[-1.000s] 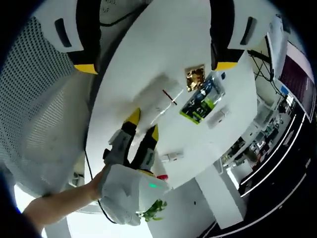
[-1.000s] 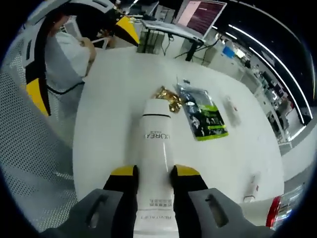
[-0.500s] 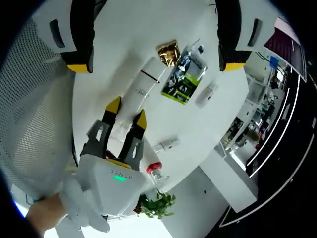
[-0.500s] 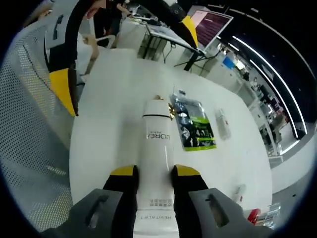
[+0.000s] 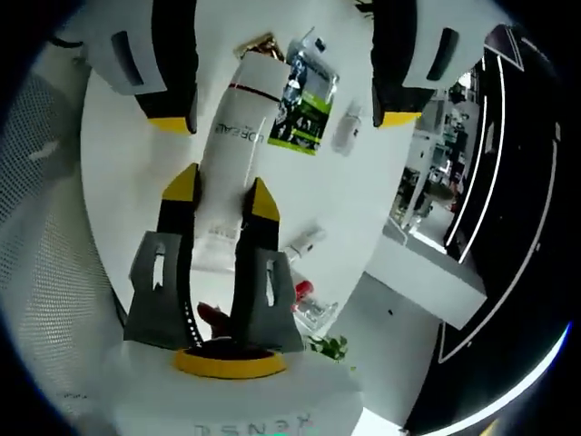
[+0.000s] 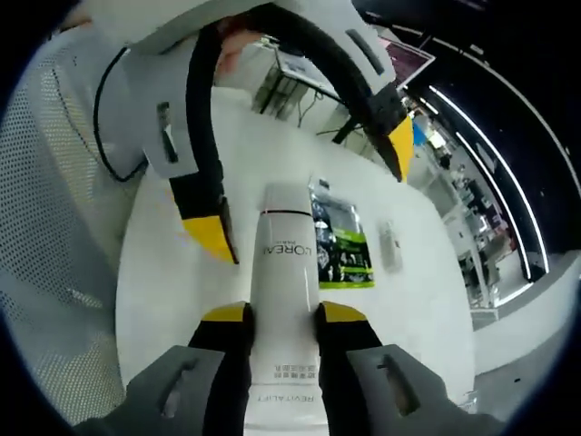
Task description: Arrange the skincare products in the storage area until every visible bottle or jar stands upright without overlapping.
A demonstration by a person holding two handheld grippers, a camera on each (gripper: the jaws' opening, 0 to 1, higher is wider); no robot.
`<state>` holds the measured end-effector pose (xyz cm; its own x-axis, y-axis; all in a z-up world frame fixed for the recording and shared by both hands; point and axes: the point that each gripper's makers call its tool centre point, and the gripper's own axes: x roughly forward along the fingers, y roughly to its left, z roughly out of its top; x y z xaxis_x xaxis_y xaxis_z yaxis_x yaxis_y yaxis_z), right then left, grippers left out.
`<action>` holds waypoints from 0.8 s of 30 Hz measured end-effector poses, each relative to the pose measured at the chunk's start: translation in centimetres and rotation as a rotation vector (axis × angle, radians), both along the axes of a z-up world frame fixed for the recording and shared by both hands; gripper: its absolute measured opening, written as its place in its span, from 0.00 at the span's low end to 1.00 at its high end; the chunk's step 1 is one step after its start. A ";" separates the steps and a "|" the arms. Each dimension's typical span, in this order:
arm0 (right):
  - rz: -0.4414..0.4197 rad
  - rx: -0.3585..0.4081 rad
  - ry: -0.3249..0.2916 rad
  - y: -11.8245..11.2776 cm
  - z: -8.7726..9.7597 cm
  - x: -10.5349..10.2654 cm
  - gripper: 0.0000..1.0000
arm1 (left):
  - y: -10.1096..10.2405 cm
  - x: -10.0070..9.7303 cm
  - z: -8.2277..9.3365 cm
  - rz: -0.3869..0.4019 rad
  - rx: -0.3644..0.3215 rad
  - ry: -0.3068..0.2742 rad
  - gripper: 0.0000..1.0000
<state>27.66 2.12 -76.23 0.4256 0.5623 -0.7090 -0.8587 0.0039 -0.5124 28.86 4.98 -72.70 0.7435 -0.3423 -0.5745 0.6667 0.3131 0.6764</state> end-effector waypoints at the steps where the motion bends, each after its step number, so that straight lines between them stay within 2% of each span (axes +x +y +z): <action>1: 0.006 -0.002 -0.010 0.0 0.1 0.0 0.27 | -0.1 -0.1 -0.2 0.002 -0.009 0.007 0.63; 2: 0.009 -0.005 -0.016 0.0 0.3 0.0 0.27 | -0.2 -0.1 -0.3 0.001 -0.013 0.009 0.57; 10: 0.050 -0.002 -0.080 0.6 1.5 -0.1 0.27 | -1.4 -0.7 -0.8 -0.061 -0.030 0.000 0.41; 12: 0.071 -0.014 -0.100 0.7 1.5 -0.4 0.27 | -1.5 -0.8 -1.0 -0.068 -0.017 0.001 0.40; 14: 0.096 -0.035 -0.123 0.8 1.4 -0.7 0.27 | -1.3 -0.8 -1.3 -0.040 -0.024 0.024 0.41; 21: 0.149 -0.053 -0.148 1.5 1.2 -1.2 0.27 | -0.9 -1.1 -2.0 -0.048 -0.003 0.056 0.47; 24: 0.163 -0.056 -0.161 1.7 1.4 -1.4 0.27 | -0.8 -1.4 -2.5 -0.049 0.016 0.070 0.43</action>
